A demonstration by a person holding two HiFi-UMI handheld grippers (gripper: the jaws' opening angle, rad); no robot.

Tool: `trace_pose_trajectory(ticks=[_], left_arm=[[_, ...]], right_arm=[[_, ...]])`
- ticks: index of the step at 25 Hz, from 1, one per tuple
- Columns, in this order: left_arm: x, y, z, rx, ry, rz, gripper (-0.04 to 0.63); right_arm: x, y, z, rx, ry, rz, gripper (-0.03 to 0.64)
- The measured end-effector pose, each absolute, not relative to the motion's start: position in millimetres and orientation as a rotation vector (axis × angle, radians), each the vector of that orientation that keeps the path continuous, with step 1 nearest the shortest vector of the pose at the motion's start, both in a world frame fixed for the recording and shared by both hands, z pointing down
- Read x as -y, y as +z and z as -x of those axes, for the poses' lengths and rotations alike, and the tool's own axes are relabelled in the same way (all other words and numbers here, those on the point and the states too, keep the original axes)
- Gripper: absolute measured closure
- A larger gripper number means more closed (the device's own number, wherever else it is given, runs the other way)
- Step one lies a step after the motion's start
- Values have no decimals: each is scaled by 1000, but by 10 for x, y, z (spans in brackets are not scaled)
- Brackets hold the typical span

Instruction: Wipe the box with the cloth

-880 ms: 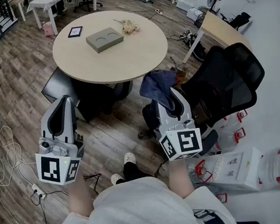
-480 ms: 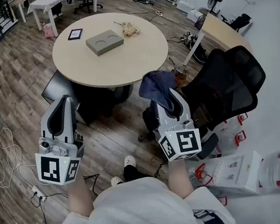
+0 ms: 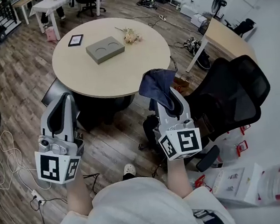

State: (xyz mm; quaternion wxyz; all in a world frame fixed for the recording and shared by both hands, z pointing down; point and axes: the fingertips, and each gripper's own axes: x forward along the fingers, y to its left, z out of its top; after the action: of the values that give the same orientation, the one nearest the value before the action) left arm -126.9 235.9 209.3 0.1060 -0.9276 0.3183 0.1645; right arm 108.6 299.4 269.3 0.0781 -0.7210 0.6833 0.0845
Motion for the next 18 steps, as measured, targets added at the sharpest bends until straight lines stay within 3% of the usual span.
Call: trace_pose_trajectory(ticks=[18], left_arm=[[-1806, 2170, 791, -1012, 452, 2681, 592]], right_arm=[[-2225, 2783, -1488, -2144, 226, 2035, 518]])
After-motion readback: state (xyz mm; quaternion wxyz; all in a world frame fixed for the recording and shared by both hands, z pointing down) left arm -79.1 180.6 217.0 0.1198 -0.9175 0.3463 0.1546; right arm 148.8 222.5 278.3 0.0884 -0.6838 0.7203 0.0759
